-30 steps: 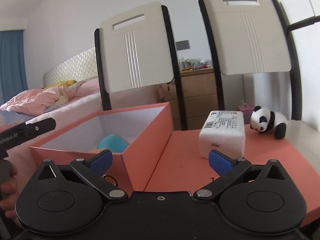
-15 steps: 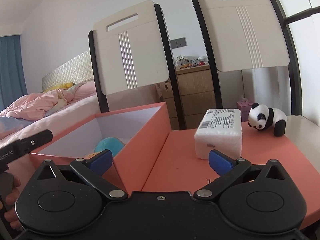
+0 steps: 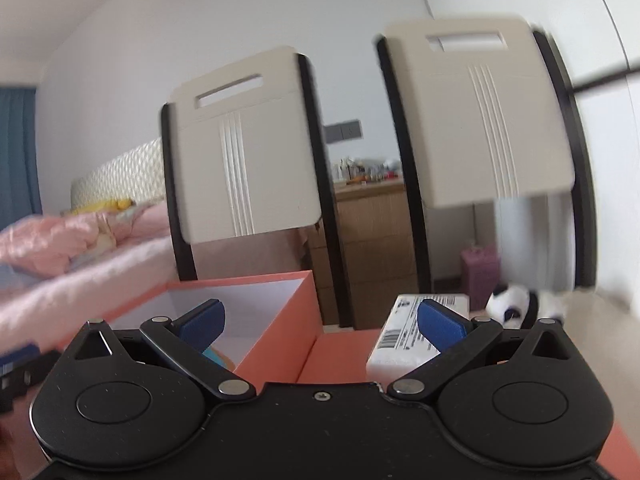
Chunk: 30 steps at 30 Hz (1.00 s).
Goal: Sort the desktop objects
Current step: 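Move the right gripper to the white tissue packet and close on it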
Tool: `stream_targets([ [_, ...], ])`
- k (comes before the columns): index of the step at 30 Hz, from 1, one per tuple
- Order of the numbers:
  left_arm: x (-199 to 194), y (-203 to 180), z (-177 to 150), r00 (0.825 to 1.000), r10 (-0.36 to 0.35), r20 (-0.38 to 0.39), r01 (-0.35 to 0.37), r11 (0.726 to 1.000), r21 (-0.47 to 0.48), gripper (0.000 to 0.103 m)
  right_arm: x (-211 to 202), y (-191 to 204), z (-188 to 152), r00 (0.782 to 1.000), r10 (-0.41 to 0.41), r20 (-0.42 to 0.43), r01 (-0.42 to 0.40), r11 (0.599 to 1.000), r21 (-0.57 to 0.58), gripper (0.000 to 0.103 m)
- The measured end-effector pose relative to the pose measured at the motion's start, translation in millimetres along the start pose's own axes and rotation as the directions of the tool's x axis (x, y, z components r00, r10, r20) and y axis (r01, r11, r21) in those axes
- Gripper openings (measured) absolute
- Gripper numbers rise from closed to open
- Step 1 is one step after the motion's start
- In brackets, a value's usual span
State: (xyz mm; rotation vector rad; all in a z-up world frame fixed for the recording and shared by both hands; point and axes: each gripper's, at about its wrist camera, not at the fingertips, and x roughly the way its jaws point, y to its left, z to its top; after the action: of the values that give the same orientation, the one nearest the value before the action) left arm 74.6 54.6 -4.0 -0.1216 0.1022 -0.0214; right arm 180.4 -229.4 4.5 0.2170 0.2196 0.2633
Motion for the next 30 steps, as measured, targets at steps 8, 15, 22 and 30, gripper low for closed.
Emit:
stream_targets([
  [8,4.0,2.4,0.6,1.000,0.008,-0.015,-0.008,1.000,-0.015,0.103,31.6,-39.9,6.6,0.992,-0.107,-0.068,0.108,0.994,0.012,0.102],
  [15,5.3,1.3,1.5,1.000,0.015,-0.022,-0.015,1.000,-0.017,0.103,54.2,-53.1,-0.1,0.977,-0.161,-0.140,0.159,0.987,-0.026,0.102],
  [22,5.2,2.8,1.8,1.000,0.014,-0.026,-0.015,1.000,-0.028,0.103,79.3,-48.9,-2.7,0.956,-0.211,-0.206,0.217,0.976,0.008,0.102],
  [30,7.4,1.8,0.3,0.999,0.015,-0.052,-0.015,1.000,-0.004,0.103,113.4,-18.3,-14.6,0.920,-0.307,-0.242,0.281,0.950,-0.139,0.102],
])
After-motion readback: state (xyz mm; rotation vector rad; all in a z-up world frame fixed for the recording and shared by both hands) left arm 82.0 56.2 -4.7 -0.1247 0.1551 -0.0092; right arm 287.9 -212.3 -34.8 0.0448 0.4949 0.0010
